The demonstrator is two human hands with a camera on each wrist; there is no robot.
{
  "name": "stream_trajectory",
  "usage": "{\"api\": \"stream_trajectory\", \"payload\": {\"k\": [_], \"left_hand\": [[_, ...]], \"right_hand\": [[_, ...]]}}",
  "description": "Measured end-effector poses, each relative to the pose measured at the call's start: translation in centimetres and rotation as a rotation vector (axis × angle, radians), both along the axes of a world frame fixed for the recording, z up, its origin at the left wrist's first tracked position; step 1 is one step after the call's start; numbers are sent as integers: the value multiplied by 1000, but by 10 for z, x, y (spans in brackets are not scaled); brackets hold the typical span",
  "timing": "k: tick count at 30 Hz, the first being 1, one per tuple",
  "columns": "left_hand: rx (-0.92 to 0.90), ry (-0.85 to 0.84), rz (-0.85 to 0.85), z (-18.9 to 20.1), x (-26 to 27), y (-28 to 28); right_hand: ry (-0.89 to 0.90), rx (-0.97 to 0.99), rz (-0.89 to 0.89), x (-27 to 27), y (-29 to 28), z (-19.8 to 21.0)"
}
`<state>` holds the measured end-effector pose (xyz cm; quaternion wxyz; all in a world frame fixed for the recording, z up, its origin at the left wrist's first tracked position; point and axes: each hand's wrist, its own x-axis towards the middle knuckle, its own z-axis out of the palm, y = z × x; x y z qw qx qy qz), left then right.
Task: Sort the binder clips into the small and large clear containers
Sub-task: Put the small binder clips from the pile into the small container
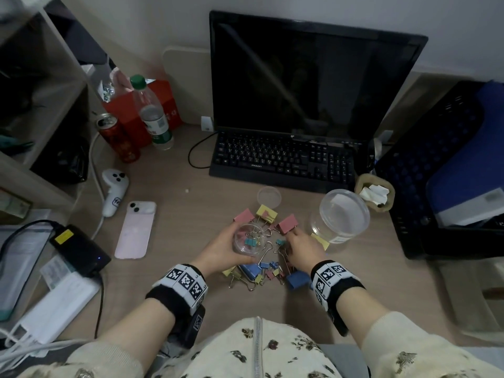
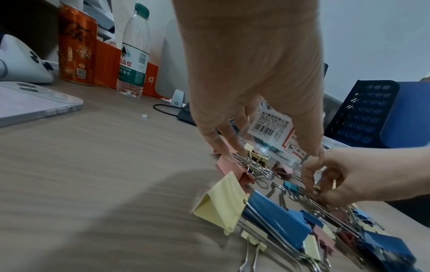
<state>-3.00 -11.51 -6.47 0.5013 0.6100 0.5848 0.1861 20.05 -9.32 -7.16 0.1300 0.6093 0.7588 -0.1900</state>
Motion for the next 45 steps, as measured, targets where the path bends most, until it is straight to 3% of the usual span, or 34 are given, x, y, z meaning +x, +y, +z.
{"api": "stream_trajectory", "payload": {"k": [4, 11, 18, 22, 29, 32, 34, 39, 45], "left_hand": [[0, -1, 4, -1, -1, 0], [-4, -14, 11, -2, 2, 2], [4, -28, 5, -2, 11, 5], [20, -42, -18, -2, 18, 6], [24, -48, -18, -2, 16, 6], [-5, -56, 7, -4, 10, 4], [-7, -43, 25, -5, 6, 3], [4, -15, 39, 0, -1, -1], [-9, -7, 57, 6, -6, -9]], "right_hand": [[12, -22, -26, 4, -3, -1], [232, 6, -201, 12, -2, 17], [635, 131, -247, 4, 8, 57], [887, 14, -209, -9, 7, 69], [973, -24, -221, -6, 6, 58], [905, 17, -306, 0, 9, 47], [735, 24, -321, 3, 10, 37], [340, -43, -204, 0, 4, 15], [181, -67, -95, -17, 3, 5]]}}
